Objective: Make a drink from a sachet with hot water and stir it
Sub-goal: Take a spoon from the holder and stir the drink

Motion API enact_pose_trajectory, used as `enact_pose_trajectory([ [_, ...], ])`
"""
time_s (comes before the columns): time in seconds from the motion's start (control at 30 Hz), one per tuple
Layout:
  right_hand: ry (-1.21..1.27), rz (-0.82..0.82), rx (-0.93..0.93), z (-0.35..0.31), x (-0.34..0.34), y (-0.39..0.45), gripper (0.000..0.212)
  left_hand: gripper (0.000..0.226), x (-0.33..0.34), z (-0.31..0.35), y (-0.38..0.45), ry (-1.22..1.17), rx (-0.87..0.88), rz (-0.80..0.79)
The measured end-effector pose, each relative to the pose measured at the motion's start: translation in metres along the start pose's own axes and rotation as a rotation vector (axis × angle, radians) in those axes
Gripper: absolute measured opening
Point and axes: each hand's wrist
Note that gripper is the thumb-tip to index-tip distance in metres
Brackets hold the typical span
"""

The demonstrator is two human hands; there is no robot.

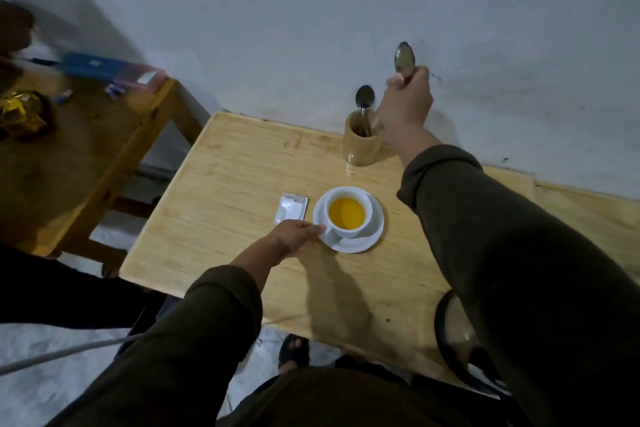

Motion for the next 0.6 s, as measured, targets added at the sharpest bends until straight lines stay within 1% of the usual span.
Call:
enact_pose_trajectory([
  [0.07, 0.04, -0.053, -0.021, -0.004, -0.01, -0.015, 0.015, 0.027, 0.001, -0.001, 0.0, 0.022, 0.02, 0.008],
  [0.13, -0.044, -0.138, -0.029, -0.003, -0.021, -0.033, 0.014, 0.029, 0.002, -0.002, 0.001, 0.034, 0.049, 0.022],
  [0.2, -0.227, -0.271, -0.041, 0.004, -0.03, -0.055, 0.019, 0.041, 0.003, -0.004, 0.001, 0.053, 0.069, 0.032],
  [0.27, -0.412, -0.448, -0.03, 0.016, -0.034, -0.075, 0.021, 0.052, 0.003, -0.006, -0.001, 0.073, 0.081, 0.044],
  [0.33, -0.676, -0.703, -0.016, 0.023, -0.033, -0.093, 0.023, 0.057, 0.004, -0.007, -0.004, 0.083, 0.1, 0.055],
  [0.37, -0.787, -0.801, -0.007, 0.025, -0.033, -0.101, 0.022, 0.058, 0.004, -0.007, -0.006, 0.098, 0.111, 0.073],
  [0.4, -0.846, -0.857, 0.021, 0.025, -0.033, -0.108, 0.018, 0.059, 0.005, -0.007, -0.007, 0.113, 0.129, 0.093],
  [0.43, -0.861, -0.884, 0.061, 0.025, -0.034, -0.115, 0.013, 0.06, 0.006, -0.007, -0.009, 0.115, 0.145, 0.118],
  [0.47, -0.858, -0.89, 0.09, 0.026, -0.035, -0.121, 0.018, 0.058, 0.007, -0.007, -0.011, 0.108, 0.157, 0.142],
  [0.53, -0.835, -0.884, 0.14, 0.026, -0.035, -0.13, 0.032, 0.047, 0.01, -0.006, -0.014, 0.126, 0.185, 0.191],
  [0.6, -0.851, -0.891, 0.166, 0.026, -0.035, -0.135, 0.036, 0.037, 0.012, -0.005, -0.015, 0.206, 0.207, 0.217],
])
Point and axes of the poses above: each hand's wrist, its own y-axis towards the middle knuckle, its own x-axis out of the palm, z = x × y, and after that the axes turned 14 degrees about -x, right-handed
